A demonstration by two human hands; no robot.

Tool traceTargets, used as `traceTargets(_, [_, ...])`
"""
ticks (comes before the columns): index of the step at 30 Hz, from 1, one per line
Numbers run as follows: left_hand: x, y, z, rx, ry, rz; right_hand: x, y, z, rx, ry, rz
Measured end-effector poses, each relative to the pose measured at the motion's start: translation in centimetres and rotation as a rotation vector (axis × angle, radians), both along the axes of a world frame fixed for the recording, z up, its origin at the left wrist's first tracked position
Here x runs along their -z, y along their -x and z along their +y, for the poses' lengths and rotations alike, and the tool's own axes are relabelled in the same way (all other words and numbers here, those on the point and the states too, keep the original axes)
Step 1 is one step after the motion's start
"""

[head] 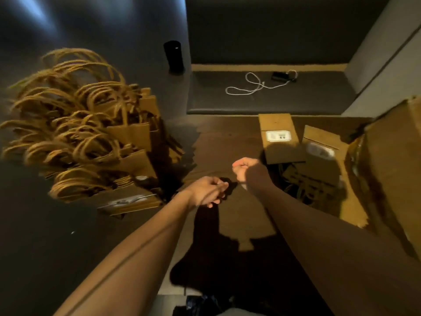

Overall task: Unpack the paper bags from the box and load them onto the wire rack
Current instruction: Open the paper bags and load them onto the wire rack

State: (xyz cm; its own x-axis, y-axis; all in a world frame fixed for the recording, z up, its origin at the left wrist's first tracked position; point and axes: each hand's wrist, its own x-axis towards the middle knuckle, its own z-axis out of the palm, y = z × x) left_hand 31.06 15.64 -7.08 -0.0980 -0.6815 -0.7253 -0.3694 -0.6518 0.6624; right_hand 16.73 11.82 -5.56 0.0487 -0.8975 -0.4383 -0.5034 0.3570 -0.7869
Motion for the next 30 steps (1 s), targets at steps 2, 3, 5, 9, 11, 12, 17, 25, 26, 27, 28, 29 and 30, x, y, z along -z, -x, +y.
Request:
traceTargets(2, [0.2, 3.9, -1.2, 0.013, 0.038, 0.0, -0.5, 4.3, 0.0, 0.068, 0.026, 0.109])
traceTargets(3, [0.4, 6.1, -1.8, 0.036, 0.065, -0.011, -0.2, 6.9, -0.2, 0.148, 0.025, 0.134])
traceTargets(5, [1.0, 9.1, -2.8, 0.064, 0.149, -0.065, 0.3, 10.8, -0.3, 0.238, 0.02, 0.189])
traceTargets(9, [2.4, 13.8, -5.4, 0.039, 0.217, -0.19, 1.2, 17.7, -0.5, 0.417, -0.021, 0.172])
traceTargets(11, [2.5, 15.5, -6.8, 0.097, 0.264, -0.306, 1.6, 20.5, -0.6, 0.493, -0.058, 0.167])
traceTargets(12, [2.9, 16.5, -7.6, 0.107, 0.284, -0.335, 1.9, 21.9, -0.7, 0.52, -0.074, 0.159])
traceTargets(17, [5.3, 18.8, -11.3, 0.02, 0.254, -0.392, 4.0, 24.9, -2.2, 0.637, -0.132, 0.058])
traceTargets(25, [9.0, 20.8, -15.3, -0.268, 0.157, -0.404, 7.3, 25.3, -5.8, 0.696, -0.252, 0.078])
traceTargets(26, [9.4, 21.1, -15.7, -0.316, 0.142, -0.413, 7.6, 25.3, -6.3, 0.705, -0.274, 0.073])
traceTargets(27, [9.5, 21.3, -16.0, -0.366, 0.117, -0.41, 7.9, 25.4, -6.6, 0.71, -0.297, 0.061])
traceTargets(28, [9.7, 21.5, -16.2, -0.415, 0.099, -0.393, 8.0, 25.4, -6.8, 0.717, -0.317, 0.046])
traceTargets(29, [10.0, 21.6, -16.5, -0.452, 0.084, -0.357, 8.1, 25.3, -7.1, 0.727, -0.328, 0.025])
traceTargets(30, [10.2, 21.6, -16.6, -0.48, 0.072, -0.317, 8.1, 25.3, -7.3, 0.737, -0.344, 0.002])
